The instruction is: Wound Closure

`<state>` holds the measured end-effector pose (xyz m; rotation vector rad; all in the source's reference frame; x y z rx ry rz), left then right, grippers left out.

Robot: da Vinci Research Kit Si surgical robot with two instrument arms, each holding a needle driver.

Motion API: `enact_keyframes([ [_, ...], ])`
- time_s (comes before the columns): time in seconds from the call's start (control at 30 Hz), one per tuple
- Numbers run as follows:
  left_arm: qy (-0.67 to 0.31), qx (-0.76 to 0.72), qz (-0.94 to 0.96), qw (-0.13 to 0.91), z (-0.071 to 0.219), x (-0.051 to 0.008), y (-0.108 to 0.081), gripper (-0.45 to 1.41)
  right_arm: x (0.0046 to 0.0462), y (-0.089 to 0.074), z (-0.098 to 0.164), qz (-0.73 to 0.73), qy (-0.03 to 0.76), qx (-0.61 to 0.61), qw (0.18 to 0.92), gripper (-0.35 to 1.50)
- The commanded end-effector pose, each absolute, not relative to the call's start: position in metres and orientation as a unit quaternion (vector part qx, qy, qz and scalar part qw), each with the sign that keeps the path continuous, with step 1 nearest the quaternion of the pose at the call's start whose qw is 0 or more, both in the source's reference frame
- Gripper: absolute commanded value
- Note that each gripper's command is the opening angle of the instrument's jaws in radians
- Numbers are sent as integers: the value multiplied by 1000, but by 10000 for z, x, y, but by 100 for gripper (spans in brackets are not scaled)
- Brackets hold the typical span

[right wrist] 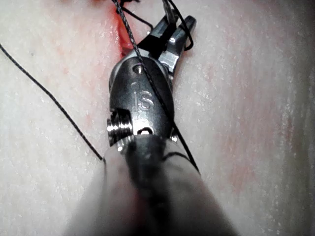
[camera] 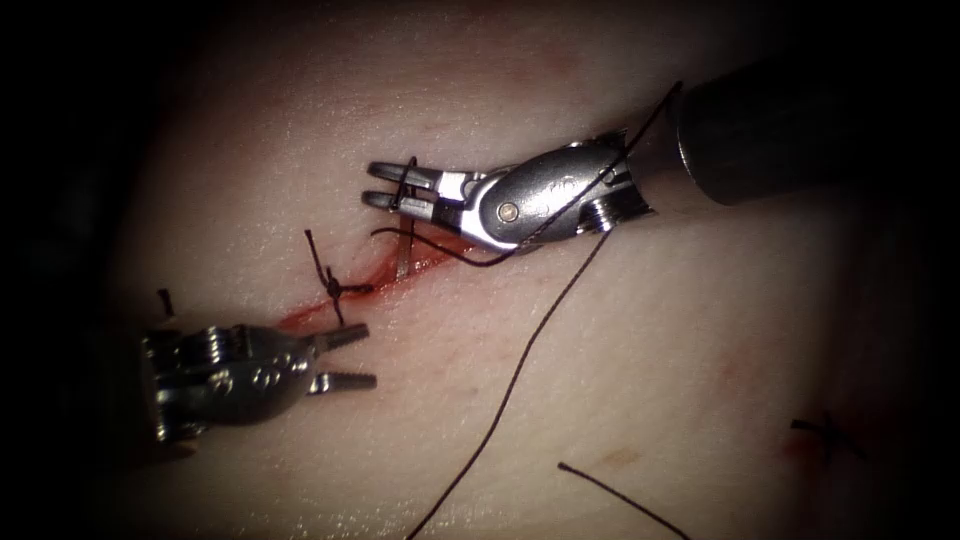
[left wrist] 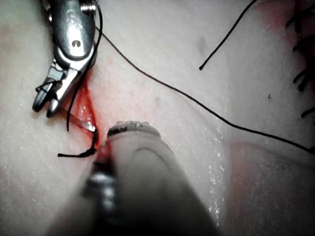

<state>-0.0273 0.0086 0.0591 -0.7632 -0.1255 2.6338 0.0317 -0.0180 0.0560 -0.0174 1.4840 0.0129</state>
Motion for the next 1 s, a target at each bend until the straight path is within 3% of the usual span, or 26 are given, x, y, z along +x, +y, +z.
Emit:
enact_keyframes([
  [0.03, -47, -273, 940, 198, 599, -280, 80, 34, 324, -186, 565, 4, 675, -5, 738, -35],
  [1.0, -39, -296, 932, 206, 654, -297, 54, 29, 338, -176, 563, 49, 672, 85, 734, -35],
])
